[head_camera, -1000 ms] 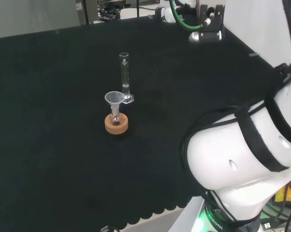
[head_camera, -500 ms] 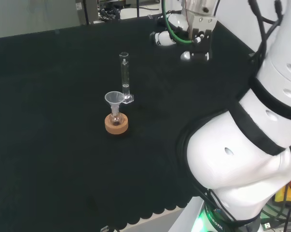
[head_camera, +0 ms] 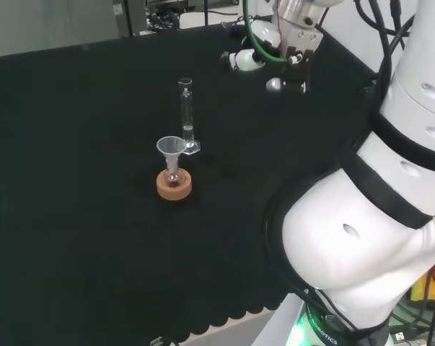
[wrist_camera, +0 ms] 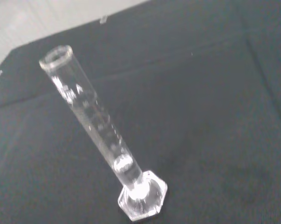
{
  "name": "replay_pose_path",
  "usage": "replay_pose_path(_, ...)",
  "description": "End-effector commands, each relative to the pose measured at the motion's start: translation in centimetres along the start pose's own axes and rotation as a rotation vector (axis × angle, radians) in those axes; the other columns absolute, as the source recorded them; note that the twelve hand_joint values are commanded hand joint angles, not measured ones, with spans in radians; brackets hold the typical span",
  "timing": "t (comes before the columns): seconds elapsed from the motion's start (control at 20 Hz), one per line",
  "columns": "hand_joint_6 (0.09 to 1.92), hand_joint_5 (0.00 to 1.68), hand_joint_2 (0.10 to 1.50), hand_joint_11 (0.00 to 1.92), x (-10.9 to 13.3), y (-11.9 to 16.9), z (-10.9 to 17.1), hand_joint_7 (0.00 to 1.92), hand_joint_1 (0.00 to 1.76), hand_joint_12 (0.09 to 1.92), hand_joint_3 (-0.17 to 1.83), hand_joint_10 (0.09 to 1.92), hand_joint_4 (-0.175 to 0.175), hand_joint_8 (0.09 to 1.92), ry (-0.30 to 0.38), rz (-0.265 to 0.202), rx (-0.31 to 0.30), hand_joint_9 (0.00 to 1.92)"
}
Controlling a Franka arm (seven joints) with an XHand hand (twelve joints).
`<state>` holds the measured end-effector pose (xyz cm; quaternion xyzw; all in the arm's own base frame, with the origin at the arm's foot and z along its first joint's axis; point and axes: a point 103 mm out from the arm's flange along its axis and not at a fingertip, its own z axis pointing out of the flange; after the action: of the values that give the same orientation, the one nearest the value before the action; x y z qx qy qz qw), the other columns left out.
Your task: Pick up the graduated cylinder.
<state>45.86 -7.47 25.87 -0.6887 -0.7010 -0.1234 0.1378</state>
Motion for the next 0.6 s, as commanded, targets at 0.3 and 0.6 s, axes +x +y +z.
replay_pose_path(0.3,0.09,0.39,1.07,0.18,-2.4,1.6,9.5,0.21,0.75,1.38,-0.14,0.66,-0.065,0.65,0.130,-0.044,0.093,0.46)
replay_pose_path(0.6,0.09,0.40,1.06,0.18,-2.6,1.6,11.2,0.21,0.80,1.37,-0.17,0.64,-0.065,0.66,0.214,-0.055,0.100,0.44)
